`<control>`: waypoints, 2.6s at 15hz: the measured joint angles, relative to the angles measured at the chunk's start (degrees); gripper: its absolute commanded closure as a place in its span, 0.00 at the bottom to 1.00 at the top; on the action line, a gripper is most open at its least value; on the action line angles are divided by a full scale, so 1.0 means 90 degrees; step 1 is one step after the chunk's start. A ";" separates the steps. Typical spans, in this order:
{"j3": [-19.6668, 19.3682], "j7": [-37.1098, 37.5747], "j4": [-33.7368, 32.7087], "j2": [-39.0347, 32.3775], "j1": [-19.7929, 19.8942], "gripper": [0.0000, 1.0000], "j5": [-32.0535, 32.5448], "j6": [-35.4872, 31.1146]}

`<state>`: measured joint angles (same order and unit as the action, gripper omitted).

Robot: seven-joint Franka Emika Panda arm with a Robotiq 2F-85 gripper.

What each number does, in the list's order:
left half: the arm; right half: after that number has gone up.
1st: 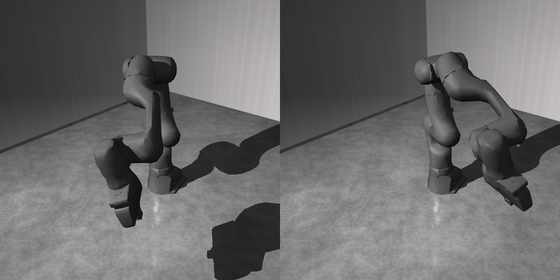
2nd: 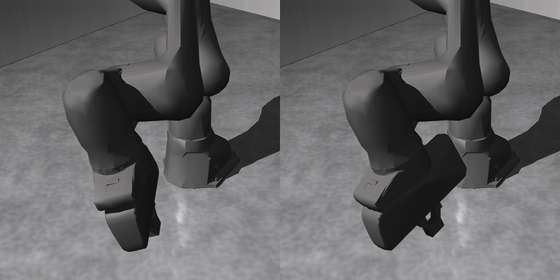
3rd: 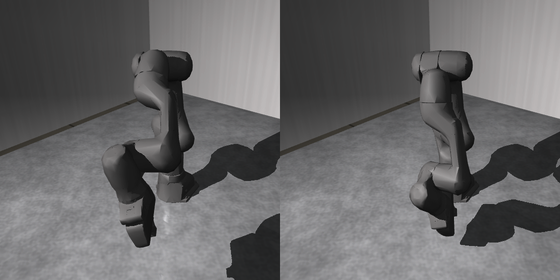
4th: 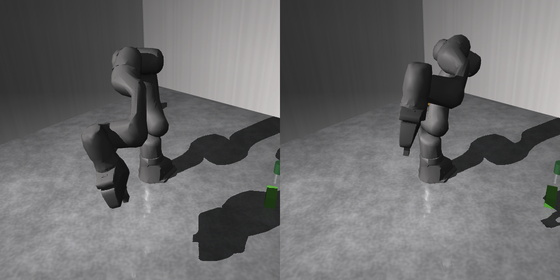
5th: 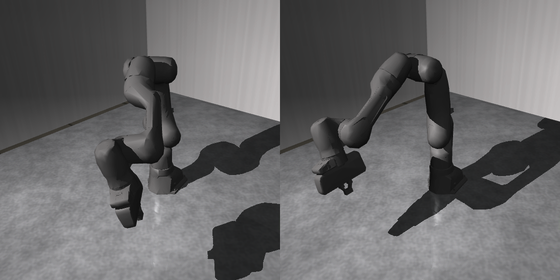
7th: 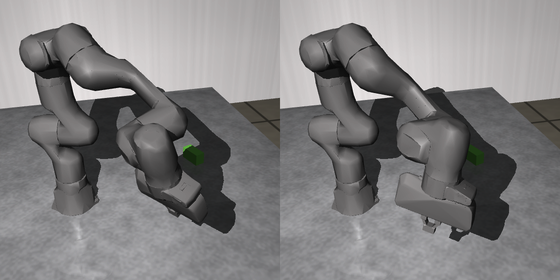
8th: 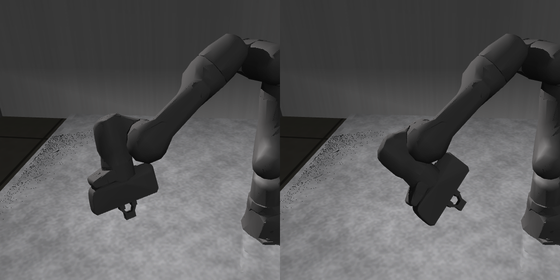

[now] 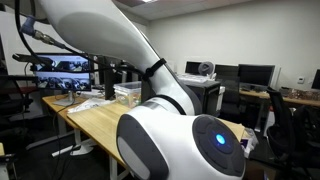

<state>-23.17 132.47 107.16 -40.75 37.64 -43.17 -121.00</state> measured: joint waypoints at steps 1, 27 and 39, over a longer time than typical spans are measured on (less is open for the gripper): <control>0.0001 0.0000 -0.0009 0.0000 0.0044 0.99 -0.0003 0.0000; 0.0036 0.0062 -0.0352 0.0055 -0.0411 1.00 0.0938 0.0077; -0.0001 0.0309 -0.0693 -0.0142 -0.0408 1.00 0.1125 0.0457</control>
<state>-23.17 135.25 100.92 -42.03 33.96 -33.04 -116.89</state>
